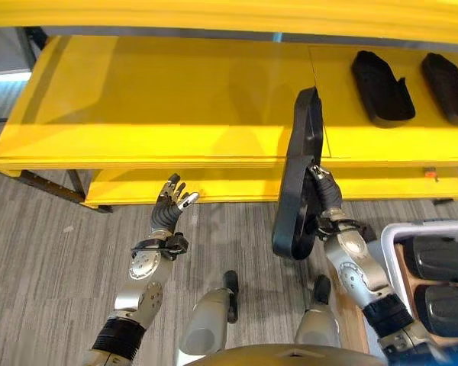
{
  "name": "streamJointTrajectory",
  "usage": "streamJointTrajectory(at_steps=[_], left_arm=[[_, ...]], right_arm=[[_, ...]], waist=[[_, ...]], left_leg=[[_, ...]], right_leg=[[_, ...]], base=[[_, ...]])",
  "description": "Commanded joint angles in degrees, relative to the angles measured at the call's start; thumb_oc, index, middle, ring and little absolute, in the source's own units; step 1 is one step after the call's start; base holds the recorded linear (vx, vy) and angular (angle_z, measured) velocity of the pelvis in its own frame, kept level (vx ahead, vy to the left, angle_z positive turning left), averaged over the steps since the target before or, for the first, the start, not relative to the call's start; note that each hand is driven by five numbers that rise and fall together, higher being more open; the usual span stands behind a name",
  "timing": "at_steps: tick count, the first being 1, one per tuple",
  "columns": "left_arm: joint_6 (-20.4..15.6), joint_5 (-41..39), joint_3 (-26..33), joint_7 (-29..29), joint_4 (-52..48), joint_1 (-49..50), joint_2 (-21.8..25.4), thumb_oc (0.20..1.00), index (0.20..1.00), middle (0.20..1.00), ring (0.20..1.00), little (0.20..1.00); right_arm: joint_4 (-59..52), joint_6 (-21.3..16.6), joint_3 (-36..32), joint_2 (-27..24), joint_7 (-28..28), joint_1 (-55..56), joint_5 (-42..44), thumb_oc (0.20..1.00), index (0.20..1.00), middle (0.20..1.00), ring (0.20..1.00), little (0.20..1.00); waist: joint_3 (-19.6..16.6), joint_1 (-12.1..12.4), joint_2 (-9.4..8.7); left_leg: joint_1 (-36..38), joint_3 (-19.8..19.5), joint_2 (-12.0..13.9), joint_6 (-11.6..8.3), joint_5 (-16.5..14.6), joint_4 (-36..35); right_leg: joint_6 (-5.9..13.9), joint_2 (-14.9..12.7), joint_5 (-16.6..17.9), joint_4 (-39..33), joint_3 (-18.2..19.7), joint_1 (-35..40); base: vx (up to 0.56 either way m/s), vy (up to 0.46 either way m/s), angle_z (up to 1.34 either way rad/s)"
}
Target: Move parts from the plastic box to the shelf.
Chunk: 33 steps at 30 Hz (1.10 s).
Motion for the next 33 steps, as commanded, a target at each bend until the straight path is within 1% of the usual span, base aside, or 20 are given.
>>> streamJointTrajectory(at_steps=[1, 2, 3, 7, 11, 14, 19, 20, 21, 25, 26, 28, 29, 33], left_arm=[[-2.4, -0.5, 0.3, -1.8, -4.7, -0.5, 0.1, 1.0, 1.0, 1.0, 1.0, 1.0], [-2.4, -0.7, 0.1, -2.1, -4.8, -0.3, 0.2, 1.0, 1.0, 1.0, 1.0, 1.0], [-2.5, -1.1, 0.0, -1.9, -5.3, -0.2, 0.2, 1.0, 1.0, 1.0, 1.0, 1.0], [-2.5, -1.3, -0.4, -1.9, -5.7, -0.2, 0.1, 1.0, 1.0, 1.0, 1.0, 1.0], [-2.8, -1.1, -0.7, -1.2, -6.7, -0.6, 0.1, 1.0, 1.0, 1.0, 1.0, 1.0], [-2.9, -0.8, -0.6, -0.9, -6.6, -0.7, -0.1, 1.0, 1.0, 1.0, 1.0, 1.0], [-2.9, -0.8, -0.3, -0.9, -6.4, -0.7, -0.2, 1.0, 1.0, 1.0, 1.0, 1.0], [-2.9, -1.1, -0.4, -0.9, -6.6, -0.4, -0.2, 1.0, 1.0, 1.0, 1.0, 1.0], [-2.9, -1.1, -0.4, -0.9, -6.6, -0.5, -0.2, 1.0, 1.0, 1.0, 1.0, 1.0], [-3.3, -1.6, -0.4, -0.9, -6.9, -0.4, 0.1, 1.0, 1.0, 1.0, 1.0, 1.0], [-3.5, -1.9, -0.3, -0.8, -7.2, -0.3, 0.4, 1.0, 1.0, 1.0, 1.0, 1.0], [-3.6, -2.3, 0.1, -0.8, -7.4, 0.0, 0.7, 1.0, 1.0, 1.0, 1.0, 1.0], [-3.5, -2.3, 0.3, -0.9, -7.4, 0.5, 1.3, 1.0, 1.0, 1.0, 1.0, 1.0], [-3.4, -2.6, 0.4, -1.5, -7.9, 0.9, 2.4, 1.0, 1.0, 1.0, 1.0, 1.0]], right_arm=[[-4.2, -3.5, -3.4, -2.6, 1.1, -3.0, -0.2, 0.2, 0.2, 0.2, 0.2, 0.2], [-4.0, -3.6, -3.6, -2.8, 1.1, -3.0, -0.2, 0.2, 0.2, 0.2, 0.2, 0.2], [-3.7, -3.8, -3.5, -2.9, 0.7, -3.4, -0.3, 0.2, 0.2, 0.2, 0.2, 0.2], [-2.8, -4.0, -3.0, -3.0, 0.4, -4.1, -0.4, 0.2, 0.2, 0.2, 0.2, 0.2], [-2.2, -4.0, -2.8, -3.4, 0.1, -4.6, -0.7, 0.2, 0.2, 0.2, 0.2, 0.2], [-1.8, -4.0, -2.8, -3.4, 0.0, -4.9, -1.1, 0.2, 0.2, 0.2, 0.2, 0.2], [-1.5, -3.9, -2.7, -3.4, -0.1, -5.2, -1.6, 0.2, 0.2, 0.2, 0.2, 0.2], [0.2, -3.5, -1.8, -3.2, -0.6, -7.0, -3.7, 0.2, 0.2, 0.2, 0.2, 0.2], [0.3, -3.6, -1.8, -3.2, -0.7, -7.1, -3.7, 0.2, 0.2, 0.2, 0.2, 0.2], [4.6, -2.8, 0.8, -3.1, -1.8, -12.8, -6.6, 0.2, 0.2, 0.2, 0.2, 0.2], [6.4, -2.4, 1.6, -3.2, -2.5, -16.0, -7.8, 0.2, 0.2, 0.2, 0.2, 0.2], [6.8, -2.2, 1.9, -3.6, -3.0, -18.9, -8.7, 0.2, 0.2, 0.2, 0.2, 0.2], [7.4, -1.7, 2.2, -4.5, -3.3, -22.1, -10.2, 0.2, 0.2, 0.2, 0.2, 0.2], [9.0, -1.3, 2.3, -6.5, -4.4, -27.9, -11.7, 0.2, 0.2, 0.2, 0.2, 0.2]], waist=[[-1.7, -0.5, 1.67], [-1.6, -0.6, 1.93], [-1.1, -0.5, 2.34], [-0.1, -0.4, 3.0], [1.7, -0.9, 3.74], [2.3, -0.8, 3.84], [2.5, -0.9, 3.92], [2.6, -0.4, 4.04], [2.7, -0.4, 4.04], [3.0, 0.5, 4.45], [3.2, 1.1, 4.69], [3.4, 1.7, 4.84], [3.3, 2.2, 4.93], [3.2, 3.1, 5.05]], left_leg=[[1.5, -4.7, 12.0, -7.72, 2.0, 0.3], [1.4, -5.2, 12.6, -8.13, 2.6, 0.0], [1.4, -5.5, 13.8, -8.66, 3.4, -0.7], [1.9, -5.7, 15.5, -9.19, 4.3, -1.7], [0.3, -6.5, 16.4, -9.68, 4.0, 0.4], [-0.6, -7.0, 16.4, -9.91, 3.6, 1.9], [-1.0, -7.4, 16.4, -10.05, 3.3, 2.6], [-1.4, -8.0, 16.7, -10.2, 3.7, 2.3], [-1.4, -8.0, 16.7, -10.21, 3.7, 2.3], [-1.7, -8.5, 16.5, -10.3, 4.1, 2.1], [-1.8, -8.7, 16.4, -10.27, 4.2, 2.1], [-1.8, -8.8, 16.2, -10.25, 4.2, 2.0], [-1.8, -9.0, 16.0, -10.19, 4.3, 1.8], [-1.6, -9.4, 15.7, -10.1, 4.6, 1.2]], right_leg=[[2.46, -1.0, 1.3, 4.5, -0.8, 1.2], [2.18, -0.5, 0.3, 5.3, -1.1, 1.0], [1.76, 0.3, -1.5, 6.7, -1.5, 0.4], [1.03, 1.9, -3.9, 9.4, -1.1, -1.0], [0.45, 2.8, -6.9, 15.7, 0.0, -4.1], [0.25, 2.8, -8.0, 17.8, 0.5, -5.0], [0.06, 2.9, -8.5, 18.9, 0.6, -5.3], [-0.18, 3.1, -9.0, 19.3, 0.5, -5.4], [-0.19, 3.1, -9.0, 19.3, 0.4, -5.4], [-0.29, 3.2, -8.8, 19.5, 0.3, -5.8], [-0.35, 3.1, -8.8, 19.6, 0.3, -5.8], [-0.43, 3.2, -8.8, 19.4, 0.3, -5.7], [-0.44, 3.1, -8.8, 19.1, 0.1, -5.4], [-0.44, 3.0, -8.6, 18.7, -0.2, -4.7]], base=[[0.03, -0.187, -0.03], [-0.02, -0.195, -0.04], [-0.04, -0.16, 0.05], [-0.03, -0.088, -0.04], [-0.08, -0.056, -0.01], [-0.04, -0.014, 0.07], [-0.02, -0.016, 0.08], [-0.04, -0.04, 0.01], [-0.06, -0.049, 0.0], [-0.04, -0.009, 0.0], [-0.04, 0.005, 0.0], [-0.02, 0.002, 0.0], [0.0, 0.0, 0.0], [0.0, 0.0, 0.02]])
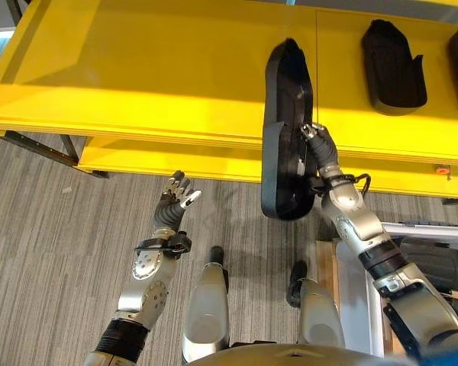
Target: Move parts from the plastic box to the shelf.
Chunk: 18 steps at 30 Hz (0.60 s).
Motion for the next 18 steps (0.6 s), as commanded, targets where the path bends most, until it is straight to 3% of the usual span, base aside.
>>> streamJointTrajectory(at_steps=[1, 6, 9, 13, 18], left_arm=[[-3.4, -0.4, 0.0, -0.7, -5.3, 1.6, 2.9, 1.0, 1.0, 1.0, 1.0, 1.0], [-3.4, -1.9, -2.0, -1.6, -7.6, 1.8, 5.8, 1.0, 1.0, 1.0, 1.0, 1.0], [-3.5, -2.5, -2.5, -1.6, -8.1, 1.6, 6.5, 1.0, 1.0, 1.0, 1.0, 1.0], [-4.0, -3.6, -3.9, -1.9, -9.0, 1.1, 8.5, 1.0, 1.0, 1.0, 1.0, 1.0], [-4.4, -4.6, -6.5, -2.6, -10.0, -0.1, 10.2, 1.0, 1.0, 1.0, 1.0, 1.0]], right_arm=[[-2.5, -2.6, -0.5, -1.7, -1.0, -2.4, -2.6, 0.2, 0.2, 0.2, 0.2, 0.2], [10.6, -1.3, 1.4, -7.6, -5.4, -25.0, -4.5, 0.2, 0.2, 0.2, 0.2, 0.2], [16.4, -0.8, 3.5, -8.2, -6.1, -31.0, -4.9, 0.2, 0.2, 0.2, 0.2, 0.2], [33.8, 0.4, 9.1, -7.6, -6.2, -44.4, -4.3, 0.2, 0.2, 0.2, 0.2, 0.2], [52.4, 1.5, 12.6, -7.8, -4.6, -52.7, -1.2, 0.2, 0.2, 0.2, 0.2, 0.2]], waist=[[-3.8, 0.7, -0.16], [-3.3, 2.8, -0.39], [-2.8, 3.3, -0.27], [-2.0, 4.6, 0.28], [-1.0, 6.5, 1.89]], left_leg=[[0.8, -3.9, 5.7, -4.22, 4.4, -2.3], [0.0, -4.5, 4.8, -4.03, 4.6, -2.1], [-0.3, -4.6, 4.6, -3.94, 4.6, -1.9], [-1.4, -5.0, 4.3, -3.82, 4.6, -1.4], [-3.4, -5.8, 3.5, -3.58, 4.2, 0.1]], right_leg=[[4.1, -5.6, 5.1, 0.4, 1.8, 2.3], [3.73, -5.9, 5.1, 0.3, 1.3, 2.6], [3.58, -5.8, 5.1, 0.3, 1.3, 2.5], [3.35, -5.8, 5.0, 0.6, 1.3, 1.8], [3.16, -5.9, 4.0, 2.0, 1.2, 0.5]], base=[[0.0, 0.006, 0.05], [-0.01, 0.016, 0.12], [0.0, 0.0, 0.0], [-0.02, 0.019, 0.03], [-0.02, 0.013, 0.06]])
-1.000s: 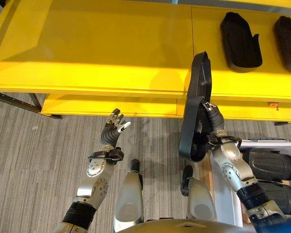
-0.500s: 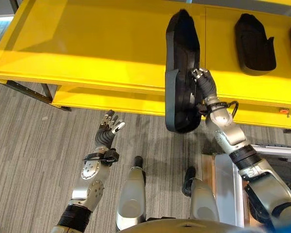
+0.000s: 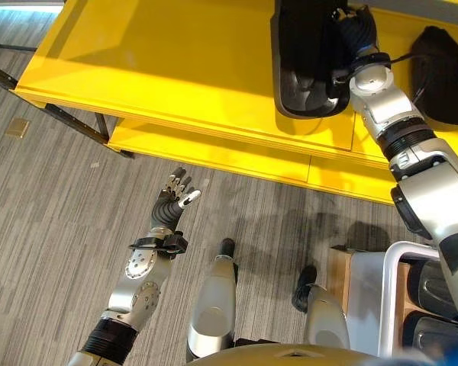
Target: Move parts from the plastic box to the shelf.
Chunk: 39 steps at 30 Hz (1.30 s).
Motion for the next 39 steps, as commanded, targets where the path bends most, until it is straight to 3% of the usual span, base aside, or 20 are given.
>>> streamJointTrajectory(at_steps=[1, 8, 17, 24, 26, 28, 29, 31, 32, 33, 34, 39], left_arm=[[-3.4, -1.7, -2.5, -2.0, -7.0, -0.3, 4.7, 1.0, 1.0, 1.0, 1.0, 1.0], [-3.3, -0.5, -5.9, -2.0, -7.1, -3.1, 5.7, 1.0, 1.0, 1.0, 1.0, 1.0], [-3.4, -0.6, -7.2, -1.8, -7.3, -4.1, 5.6, 1.0, 1.0, 1.0, 1.0, 1.0], [-4.0, -1.3, -7.5, -1.2, -7.5, -4.9, 5.2, 1.0, 1.0, 1.0, 1.0, 1.0], [-4.0, -1.4, -7.8, -1.1, -7.4, -5.0, 5.1, 1.0, 1.0, 1.0, 1.0, 1.0], [-4.1, -1.4, -7.9, -1.0, -7.5, -5.0, 5.1, 1.0, 1.0, 1.0, 1.0, 1.0], [-4.2, -1.6, -7.9, -0.8, -7.5, -5.2, 5.0, 1.0, 1.0, 1.0, 1.0, 1.0], [-4.2, -1.7, -8.0, -0.6, -7.6, -5.2, 5.0, 1.0, 1.0, 1.0, 1.0, 1.0], [-4.3, -1.7, -7.8, -0.4, -7.5, -5.4, 4.9, 1.0, 1.0, 1.0, 1.0, 1.0], [-4.3, -1.7, -7.9, -0.2, -7.4, -5.5, 4.8, 1.0, 1.0, 1.0, 1.0, 1.0], [-4.3, -1.8, -7.9, -0.1, -7.4, -5.6, 4.8, 1.0, 1.0, 1.0, 1.0, 1.0], [-4.5, -2.1, -7.6, 0.2, -7.3, -5.4, 5.1, 1.0, 1.0, 1.0, 1.0, 1.0]], right_arm=[[2.0, -1.3, 3.2, -2.4, 0.1, -6.1, 2.8, 0.2, 0.2, 0.2, 0.2, 0.2], [10.1, 0.1, 5.8, -9.9, 0.4, -11.4, 3.2, 0.2, 0.2, 0.2, 0.2, 0.2], [11.8, 0.5, 7.6, -17.0, 0.3, -14.8, 4.3, 0.2, 0.2, 0.2, 0.2, 0.2], [13.1, 0.7, 8.9, -19.9, 0.1, -17.5, 5.6, 0.2, 0.2, 0.2, 0.2, 0.2], [13.3, 0.7, 8.8, -19.9, 0.0, -17.8, 6.2, 0.2, 0.2, 0.2, 0.2, 0.2], [13.5, 0.8, 9.0, -19.9, -0.1, -18.1, 6.3, 0.2, 0.2, 0.2, 0.2, 0.2], [13.7, 0.8, 8.9, -19.8, -0.1, -18.1, 6.5, 0.2, 0.2, 0.2, 0.2, 0.2], [13.9, 0.9, 8.9, -19.7, -0.3, -18.0, 6.5, 0.2, 0.2, 0.2, 0.2, 0.2], [14.2, 0.8, 8.3, -19.6, -0.6, -18.0, 7.4, 0.47, 0.47, 0.47, 0.47, 0.47], [14.4, 0.8, 7.9, -19.5, -0.8, -17.9, 7.8, 0.928, 0.928, 0.928, 0.928, 0.928], [14.5, 0.8, 7.6, -19.3, -0.9, -17.8, 8.2, 1.0, 1.0, 1.0, 1.0, 1.0], [14.9, 0.7, 6.1, -18.6, -1.4, -18.2, 10.3, 1.0, 1.0, 1.0, 1.0, 1.0]], waist=[[-1.5, 0.6, 0.44], [-0.5, 3.2, 2.68], [-0.4, 4.5, 3.6], [0.0, 5.8, 4.28], [-0.1, 6.0, 4.15], [0.1, 6.1, 4.36], [0.0, 6.2, 4.28], [0.1, 6.2, 4.27], [0.3, 6.3, 4.27], [0.3, 6.3, 4.29], [0.3, 6.3, 4.28], [0.6, 6.1, 4.22]], left_leg=[[-1.9, -4.3, 5.4, -3.83, 3.9, -0.1], [-5.9, -5.6, 4.1, -3.27, 4.1, 1.0], [-8.1, -6.3, 2.9, -2.94, 3.9, 1.6], [-9.8, -6.8, 2.1, -2.74, 3.6, 2.1], [-9.4, -6.8, 2.2, -2.91, 1.9, 2.5], [-10.2, -6.7, 1.9, -2.59, 3.5, 2.2], [-10.0, -7.0, 1.8, -2.77, 1.8, 2.9], [-10.1, -7.0, 1.7, -2.72, 1.7, 3.0], [-10.2, -7.0, 1.7, -2.73, 1.5, 3.2], [-10.2, -6.9, 1.6, -2.72, 1.4, 3.3], [-10.2, -6.9, 1.5, -2.71, 1.4, 3.4], [-10.3, -6.8, 1.3, -2.62, 1.0, 4.0]], right_leg=[[2.85, -4.4, 3.7, 2.7, 2.5, 0.6], [3.01, -4.9, 2.7, 4.9, 1.8, -2.4], [3.19, -5.6, 1.9, 5.7, 1.2, -3.6], [3.38, -6.0, 1.7, 5.5, 0.7, -4.2], [3.75, -5.8, 0.2, 5.9, 1.0, -3.8], [3.41, -6.0, 1.6, 5.5, 0.6, -4.4], [3.77, -6.0, 0.2, 6.0, 0.8, -3.9], [3.78, -6.0, 0.3, 5.9, 0.7, -3.8], [3.77, -6.0, 0.1, 5.9, 0.7, -3.7], [3.75, -6.0, 0.1, 5.9, 0.7, -3.6], [3.74, -6.0, 0.0, 5.9, 0.7, -3.6], [3.72, -6.1, 0.0, 6.0, 1.0, -3.6]], base=[[-0.01, -0.001, 0.17], [0.0, -0.004, 0.16], [0.03, -0.011, 0.09], [0.04, -0.014, 0.06], [0.1, -0.029, 0.07], [-0.03, 0.024, 0.08], [0.0, 0.0, 0.0], [0.06, -0.012, 0.07], [0.02, 0.004, 0.07], [0.0, 0.0, 0.0], [0.0, 0.0, 0.0], [-0.02, 0.009, 0.0]])
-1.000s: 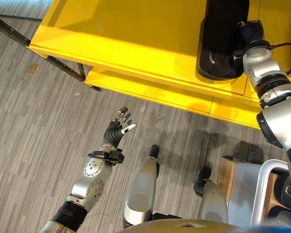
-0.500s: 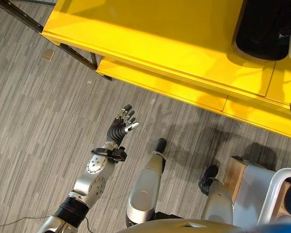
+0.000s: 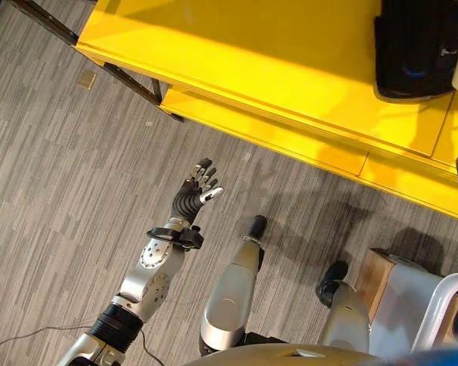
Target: Move parts from the plastic box to the shelf.
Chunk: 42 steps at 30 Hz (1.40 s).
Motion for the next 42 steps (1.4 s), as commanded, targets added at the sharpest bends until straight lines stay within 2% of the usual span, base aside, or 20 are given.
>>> streamJointTrajectory(at_steps=[1, 2, 3, 5, 6, 7, 19, 22, 32, 38, 42], left_arm=[[-3.4, -0.3, 0.4, 0.8, -5.6, -0.5, 2.8, 1.0, 1.0, 1.0, 1.0, 1.0], [-3.5, -0.4, 0.6, 0.7, -5.7, -0.4, 3.0, 1.0, 1.0, 1.0, 1.0, 1.0], [-3.6, -0.5, 0.5, 0.7, -5.3, -0.4, 3.0, 1.0, 1.0, 1.0, 1.0, 1.0], [-3.7, -0.6, 0.6, 0.5, -5.1, -0.6, 3.2, 1.0, 1.0, 1.0, 1.0, 1.0], [-3.8, -0.7, 0.5, 0.4, -5.0, -0.6, 3.3, 1.0, 1.0, 1.0, 1.0, 1.0], [-3.8, -0.7, 0.5, 0.3, -5.0, -0.6, 3.4, 1.0, 1.0, 1.0, 1.0, 1.0], [-3.5, -1.4, 0.8, -0.8, -4.3, -0.3, 4.7, 1.0, 1.0, 1.0, 1.0, 1.0], [-3.1, -1.9, 1.2, -1.4, -4.4, 0.7, 5.2, 1.0, 1.0, 1.0, 1.0, 1.0], [-3.0, -1.9, 1.5, -1.7, -4.0, 1.6, 5.4, 1.0, 1.0, 1.0, 1.0, 1.0], [-2.5, -2.2, 1.4, -1.8, -4.1, 2.6, 5.6, 1.0, 1.0, 1.0, 1.0, 1.0], [-2.5, -2.3, 1.1, -1.6, -4.3, 2.7, 5.9, 1.0, 1.0, 1.0, 1.0, 1.0]], right_arm=[[-1.4, -2.5, 3.2, -2.5, -1.3, -7.2, 1.5, 1.0, 1.0, 1.0, 1.0, 1.0], [-1.9, -2.6, 3.7, -2.3, -1.5, -7.5, 0.9, 1.0, 1.0, 1.0, 1.0, 1.0], [-2.2, -2.8, 3.5, -2.0, -1.6, -7.3, 1.1, 1.0, 1.0, 1.0, 1.0, 1.0], [-2.5, -2.9, 3.3, -1.8, -1.6, -7.3, 1.4, 1.0, 1.0, 1.0, 1.0, 1.0], [-2.7, -3.0, 3.0, -1.6, -1.8, -7.1, 1.7, 1.0, 1.0, 1.0, 1.0, 1.0], [-2.7, -3.1, 2.8, -1.5, -1.9, -7.0, 1.8, 1.0, 1.0, 1.0, 1.0, 1.0], [-5.3, -3.9, 2.0, 0.6, -1.8, -5.0, 1.8, 1.0, 1.0, 1.0, 1.0, 1.0], [-6.3, -4.5, 0.5, 2.5, -1.7, -2.4, 1.3, 1.0, 1.0, 1.0, 1.0, 1.0], [-9.8, -6.7, -3.5, 6.6, -1.2, 2.6, 3.8, 1.0, 1.0, 1.0, 1.0, 1.0], [-11.6, -8.1, -6.1, 11.0, -0.8, 6.1, 6.1, 1.0, 1.0, 1.0, 1.0, 1.0], [-12.8, -8.6, -6.7, 12.2, -0.7, 7.3, 6.4, 1.0, 1.0, 1.0, 1.0, 1.0]], waist=[[-0.8, 0.5, -0.92], [-0.8, 0.2, -1.05], [-1.0, 0.1, -1.39], [-1.1, 0.0, -1.48], [-1.1, -0.1, -1.55], [-0.9, -0.2, -1.5], [-1.7, -1.8, -3.02], [-2.2, -2.8, -3.27], [-2.1, -4.6, -2.55], [-1.0, -6.1, -1.85], [-0.3, -6.4, -1.46]], left_leg=[[-4.1, -2.2, 5.1, -2.62, 0.7, 4.5], [-4.0, -2.1, 5.0, -2.6, 0.7, 4.5], [-3.3, -2.1, 5.3, -2.86, -1.0, 4.9], [-3.0, -2.0, 5.5, -2.92, -0.9, 4.8], [-2.9, -2.0, 5.6, -2.93, -0.9, 4.8], [-3.3, -1.9, 5.4, -2.68, 0.8, 4.3], [-0.2, -1.2, 6.9, -3.36, 1.4, 3.0], [1.4, -0.3, 7.7, -3.69, 1.4, 2.6], [2.4, 0.8, 8.1, -3.91, 1.2, 3.0], [2.1, 1.7, 8.5, -3.93, 1.1, 3.7], [1.8, 1.9, 8.4, -3.92, 1.3, 3.6]], right_leg=[[0.93, -2.7, 4.3, 2.0, 4.0, 1.0], [0.91, -2.6, 4.3, 1.9, 4.3, 1.1], [1.25, -2.4, 3.0, 2.3, 4.6, 1.6], [1.26, -2.3, 3.1, 2.1, 4.7, 1.7], [1.26, -2.2, 3.1, 2.0, 4.7, 1.8], [0.93, -2.3, 4.6, 1.5, 4.5, 1.4], [0.78, -1.6, 5.3, -0.2, 4.7, 3.7], [0.87, -1.2, 5.6, -0.8, 5.4, 4.3], [0.83, -1.0, 5.2, 0.5, 6.9, 3.4], [0.63, -0.6, 5.2, 1.2, 8.0, 2.3], [0.53, -0.6, 5.3, 1.5, 8.3, 1.8]], base=[[-0.11, 0.052, -0.02], [-0.05, 0.031, -0.02], [0.03, -0.003, 0.0], [0.02, -0.01, 0.01], [-0.11, 0.032, -0.04], [-0.11, 0.029, -0.06], [-0.04, 0.002, -0.06], [-0.04, 0.007, -0.14], [-0.02, -0.001, -0.09], [-0.02, -0.01, -0.09], [-0.02, -0.014, -0.03]])
